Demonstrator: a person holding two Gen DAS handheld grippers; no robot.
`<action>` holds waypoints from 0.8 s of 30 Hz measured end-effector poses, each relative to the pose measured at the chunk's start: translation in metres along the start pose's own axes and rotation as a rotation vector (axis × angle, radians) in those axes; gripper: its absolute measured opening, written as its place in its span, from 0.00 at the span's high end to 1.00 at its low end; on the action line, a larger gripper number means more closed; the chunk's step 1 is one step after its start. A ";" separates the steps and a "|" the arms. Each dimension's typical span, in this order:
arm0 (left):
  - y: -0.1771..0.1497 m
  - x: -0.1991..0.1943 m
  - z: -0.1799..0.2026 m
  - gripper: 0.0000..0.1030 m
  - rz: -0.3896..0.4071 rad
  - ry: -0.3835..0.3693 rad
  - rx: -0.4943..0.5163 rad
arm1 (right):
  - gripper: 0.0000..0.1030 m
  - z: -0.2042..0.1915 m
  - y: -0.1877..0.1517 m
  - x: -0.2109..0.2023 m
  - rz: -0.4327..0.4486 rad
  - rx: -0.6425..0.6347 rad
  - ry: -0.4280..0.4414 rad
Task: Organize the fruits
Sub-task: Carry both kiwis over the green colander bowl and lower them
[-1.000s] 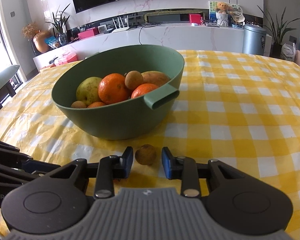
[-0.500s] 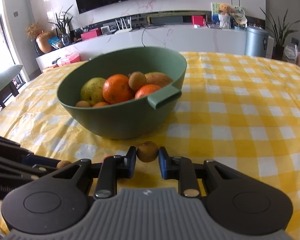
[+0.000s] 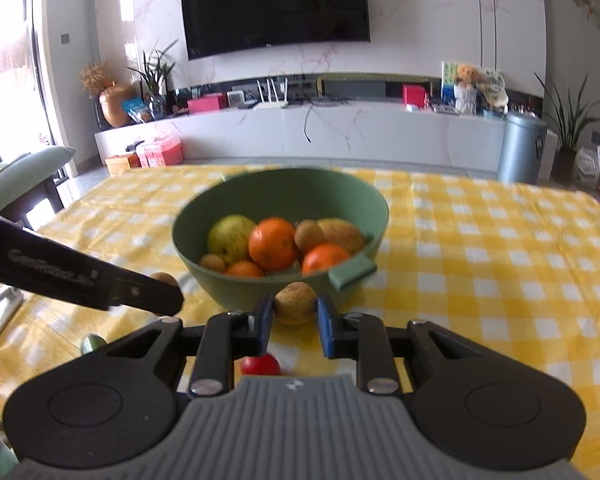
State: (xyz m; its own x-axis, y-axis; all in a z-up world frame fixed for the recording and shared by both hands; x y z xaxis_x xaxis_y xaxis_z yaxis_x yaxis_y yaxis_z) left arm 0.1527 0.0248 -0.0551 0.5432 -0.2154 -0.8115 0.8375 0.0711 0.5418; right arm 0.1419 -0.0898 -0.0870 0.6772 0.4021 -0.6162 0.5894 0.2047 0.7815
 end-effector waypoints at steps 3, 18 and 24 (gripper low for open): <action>0.011 -0.004 0.000 0.73 0.023 -0.001 -0.004 | 0.80 -0.004 0.012 -0.004 0.022 -0.032 0.003; 0.051 0.028 -0.011 0.73 -0.018 0.028 0.003 | 0.81 -0.010 0.051 0.047 -0.117 -0.154 0.000; 0.053 0.041 -0.022 0.73 -0.043 0.032 -0.007 | 0.81 -0.013 0.050 0.073 -0.182 -0.165 0.006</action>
State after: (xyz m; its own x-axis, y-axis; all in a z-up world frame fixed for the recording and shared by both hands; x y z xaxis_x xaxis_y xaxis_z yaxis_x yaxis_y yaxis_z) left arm 0.2205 0.0408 -0.0640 0.5081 -0.1867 -0.8408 0.8606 0.0694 0.5046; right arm 0.2151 -0.0383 -0.0912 0.5636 0.3506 -0.7480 0.6211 0.4171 0.6635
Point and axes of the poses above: each gripper's, at about its wrist camera, not at the fingertips, and x roughly the way its jaws point, z to its right, y to its top, the point moved 4 cm from there along x, roughly the way its jaws point, and after that the axes turned 5 degrees about -z, right-handed, at the moved point
